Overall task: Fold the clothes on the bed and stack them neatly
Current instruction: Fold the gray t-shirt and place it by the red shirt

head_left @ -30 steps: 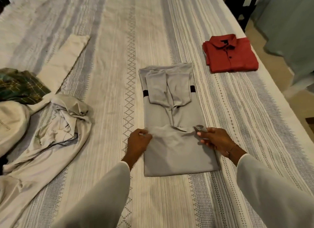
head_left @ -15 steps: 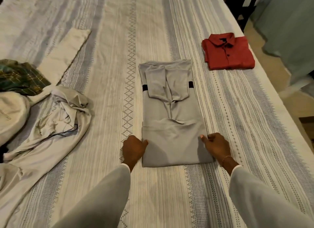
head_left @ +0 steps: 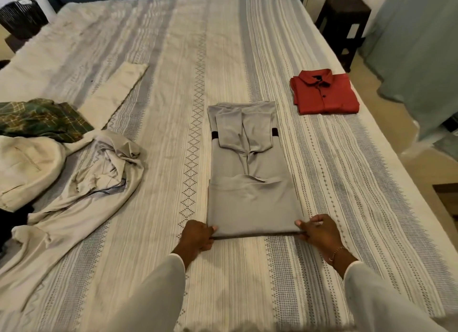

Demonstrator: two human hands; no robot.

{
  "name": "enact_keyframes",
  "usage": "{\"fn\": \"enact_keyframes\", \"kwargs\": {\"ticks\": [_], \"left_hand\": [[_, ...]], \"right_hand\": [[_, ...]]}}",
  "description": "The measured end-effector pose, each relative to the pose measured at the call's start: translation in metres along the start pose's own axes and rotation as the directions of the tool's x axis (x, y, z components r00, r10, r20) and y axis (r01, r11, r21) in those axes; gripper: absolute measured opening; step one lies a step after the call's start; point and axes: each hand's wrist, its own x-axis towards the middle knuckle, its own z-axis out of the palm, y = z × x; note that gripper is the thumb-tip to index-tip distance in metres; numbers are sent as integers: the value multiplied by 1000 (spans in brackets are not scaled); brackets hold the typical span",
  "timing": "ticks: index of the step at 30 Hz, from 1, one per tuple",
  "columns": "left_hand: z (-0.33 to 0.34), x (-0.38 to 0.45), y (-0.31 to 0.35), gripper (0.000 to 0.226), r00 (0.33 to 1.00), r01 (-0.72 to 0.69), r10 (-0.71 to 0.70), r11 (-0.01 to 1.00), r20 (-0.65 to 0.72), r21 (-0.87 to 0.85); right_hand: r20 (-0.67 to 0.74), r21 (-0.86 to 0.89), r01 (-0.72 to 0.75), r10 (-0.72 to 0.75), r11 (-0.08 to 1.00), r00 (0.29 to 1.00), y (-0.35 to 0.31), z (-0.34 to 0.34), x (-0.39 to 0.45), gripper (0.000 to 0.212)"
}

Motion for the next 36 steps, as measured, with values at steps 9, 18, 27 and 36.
{"fn": "enact_keyframes", "kwargs": {"ticks": [9,18,27,36], "left_hand": [[-14,-72,-38,32,968,-251,249,966,-32,-58],[-29,-131,-69,10,958,-288,288,958,-7,7],[-38,-125,-28,37,925,-379,373,911,64,163],[-42,-63,51,3,819,-552,574,786,4,280]], "right_hand": [[79,-184,242,-231,953,970,24,-24,-50,7],[143,-157,158,-136,975,980,39,-47,-110,9],[236,-251,269,-211,930,949,-8,-52,-95,42],[126,-462,487,-488,742,864,-79,-31,-53,5]]}}
